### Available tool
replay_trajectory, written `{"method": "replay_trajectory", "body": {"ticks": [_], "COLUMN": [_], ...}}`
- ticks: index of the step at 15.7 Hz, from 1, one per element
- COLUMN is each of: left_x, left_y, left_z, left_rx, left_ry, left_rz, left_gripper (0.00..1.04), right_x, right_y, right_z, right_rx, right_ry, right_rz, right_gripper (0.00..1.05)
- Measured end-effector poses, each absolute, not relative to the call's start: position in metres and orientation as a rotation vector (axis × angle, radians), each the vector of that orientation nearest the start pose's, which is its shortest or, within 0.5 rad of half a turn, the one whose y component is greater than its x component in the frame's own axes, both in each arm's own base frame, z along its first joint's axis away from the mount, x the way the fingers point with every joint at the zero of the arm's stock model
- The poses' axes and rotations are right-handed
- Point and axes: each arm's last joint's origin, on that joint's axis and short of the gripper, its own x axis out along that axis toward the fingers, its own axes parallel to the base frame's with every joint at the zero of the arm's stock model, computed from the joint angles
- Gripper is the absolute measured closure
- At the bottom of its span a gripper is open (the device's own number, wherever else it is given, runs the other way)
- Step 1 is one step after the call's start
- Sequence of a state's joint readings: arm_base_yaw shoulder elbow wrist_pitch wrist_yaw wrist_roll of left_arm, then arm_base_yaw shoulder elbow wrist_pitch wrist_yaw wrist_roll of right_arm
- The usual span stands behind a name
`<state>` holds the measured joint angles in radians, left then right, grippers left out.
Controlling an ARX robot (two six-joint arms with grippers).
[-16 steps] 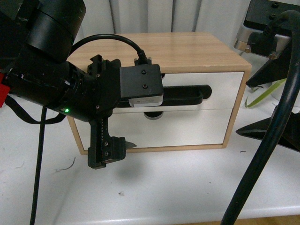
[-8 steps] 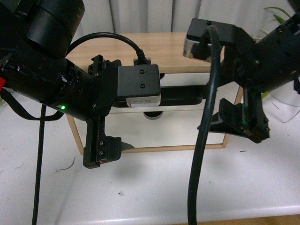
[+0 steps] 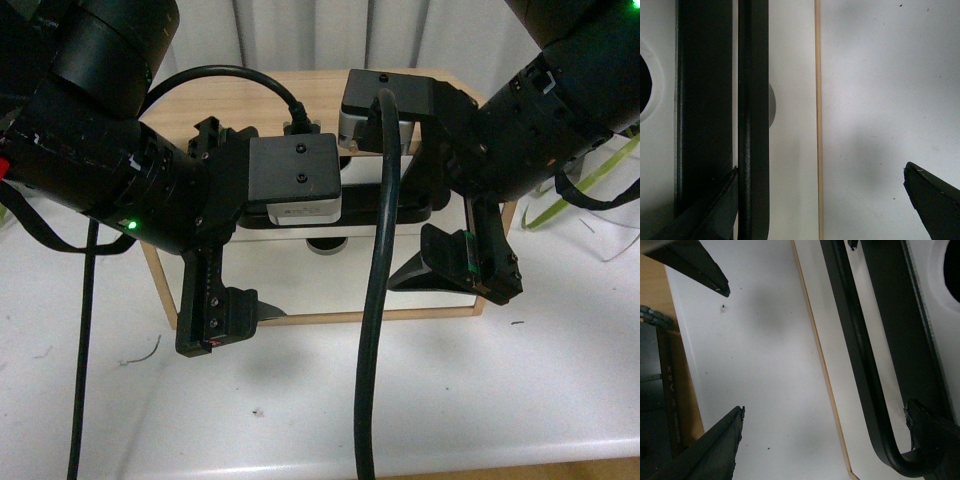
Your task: Pull drawer
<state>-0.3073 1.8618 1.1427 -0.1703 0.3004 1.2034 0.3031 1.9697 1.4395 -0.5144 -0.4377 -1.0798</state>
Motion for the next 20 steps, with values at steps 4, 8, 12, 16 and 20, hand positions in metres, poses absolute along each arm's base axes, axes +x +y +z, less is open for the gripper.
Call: {"method": "replay_trajectory", "body": {"ticks": [4, 8, 12, 16, 20], "left_x": [0.360, 0.357, 0.338, 0.309, 0.280], "left_y": [-0.122, -0.123, -0.121, -0.118, -0.114], "left_z": [0.166, 0.164, 0.170, 0.172, 0.172], "left_rx": [1.088, 1.123, 1.150, 1.187, 1.216], "left_ry": [0.445, 0.460, 0.488, 0.484, 0.441], "left_rz": [-1.031, -1.061, -1.168, -1.235, -1.246], "left_gripper": [0.07, 0.07, 0.07, 0.07, 0.07], "right_x": [0.392, 0.388, 0.367, 0.334, 0.304], "right_y": [0.136, 0.134, 0.131, 0.135, 0.138], "right_z": [0.192, 0.189, 0.193, 0.195, 0.195], "right_rx": [-0.897, -0.972, -0.995, -1.029, -1.011], "right_ry": [0.610, 0.650, 0.686, 0.707, 0.711], "right_rz": [1.171, 1.218, 1.301, 1.345, 1.338], "right_gripper": [0.07, 0.07, 0.07, 0.07, 0.07]}}
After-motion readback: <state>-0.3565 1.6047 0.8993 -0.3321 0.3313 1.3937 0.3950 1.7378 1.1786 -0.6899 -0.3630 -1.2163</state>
